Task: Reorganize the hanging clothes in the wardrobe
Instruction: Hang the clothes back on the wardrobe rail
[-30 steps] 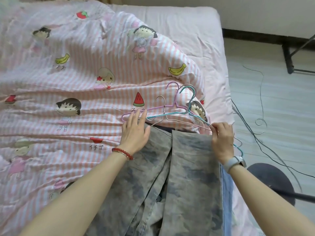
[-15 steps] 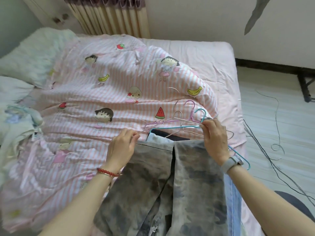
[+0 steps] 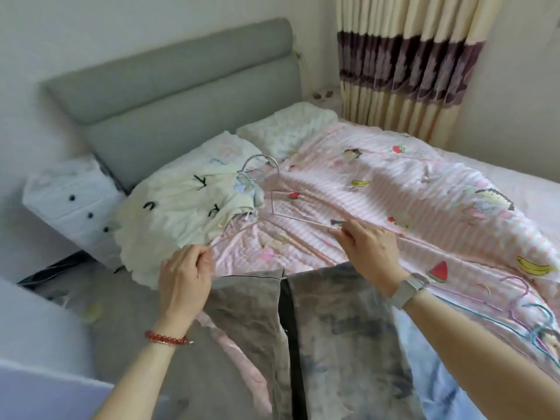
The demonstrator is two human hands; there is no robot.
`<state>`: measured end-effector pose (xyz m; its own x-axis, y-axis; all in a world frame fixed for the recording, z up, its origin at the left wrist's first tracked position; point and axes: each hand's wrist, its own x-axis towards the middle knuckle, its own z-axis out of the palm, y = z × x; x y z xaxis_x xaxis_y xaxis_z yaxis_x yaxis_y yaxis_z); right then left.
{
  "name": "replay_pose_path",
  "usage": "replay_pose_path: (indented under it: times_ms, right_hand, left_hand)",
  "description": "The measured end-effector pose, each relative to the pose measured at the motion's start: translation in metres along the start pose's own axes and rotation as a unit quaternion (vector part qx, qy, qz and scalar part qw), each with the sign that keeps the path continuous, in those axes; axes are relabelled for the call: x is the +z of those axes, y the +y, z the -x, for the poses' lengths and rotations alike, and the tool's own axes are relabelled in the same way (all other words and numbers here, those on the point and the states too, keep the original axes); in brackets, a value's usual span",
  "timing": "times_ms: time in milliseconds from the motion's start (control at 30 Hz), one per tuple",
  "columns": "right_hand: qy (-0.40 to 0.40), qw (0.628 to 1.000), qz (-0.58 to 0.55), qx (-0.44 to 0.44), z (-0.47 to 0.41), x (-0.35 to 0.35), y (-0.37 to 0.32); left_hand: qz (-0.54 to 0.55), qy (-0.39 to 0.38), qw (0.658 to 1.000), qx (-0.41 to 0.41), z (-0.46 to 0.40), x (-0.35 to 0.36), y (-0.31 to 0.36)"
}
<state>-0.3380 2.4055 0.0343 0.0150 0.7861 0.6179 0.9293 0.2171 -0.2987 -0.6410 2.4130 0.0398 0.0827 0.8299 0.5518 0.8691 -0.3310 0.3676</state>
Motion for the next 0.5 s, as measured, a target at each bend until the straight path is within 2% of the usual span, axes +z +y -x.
replay_pose_path:
  times_ms: [133,267,400,500]
  right_hand:
    - [-0.047,0.988,-0.083,-0.121,-0.022,0.035,-0.11]
    - [-0.13,0.94,-0.193,-0.25,-0.031,0.059,-0.218]
    - [-0.207,0.885,-0.243,-0.34,-0.017,0.075,-0.314]
    - [-0.28,0.823,-0.281,-0.407,0.001,0.082,-0.375]
  left_hand:
    - [-0.035,0.063,0.987,-0.142,0.056,-0.075,-0.075]
    - [-0.104,0.121,0.95,-0.269,0.126,-0.149,-0.128]
    - [-0.175,0.176,0.919,-0.305,0.187,-0.222,-0.159]
    - [-0.226,0.217,0.895,-0.317,0.237,-0.268,-0.175]
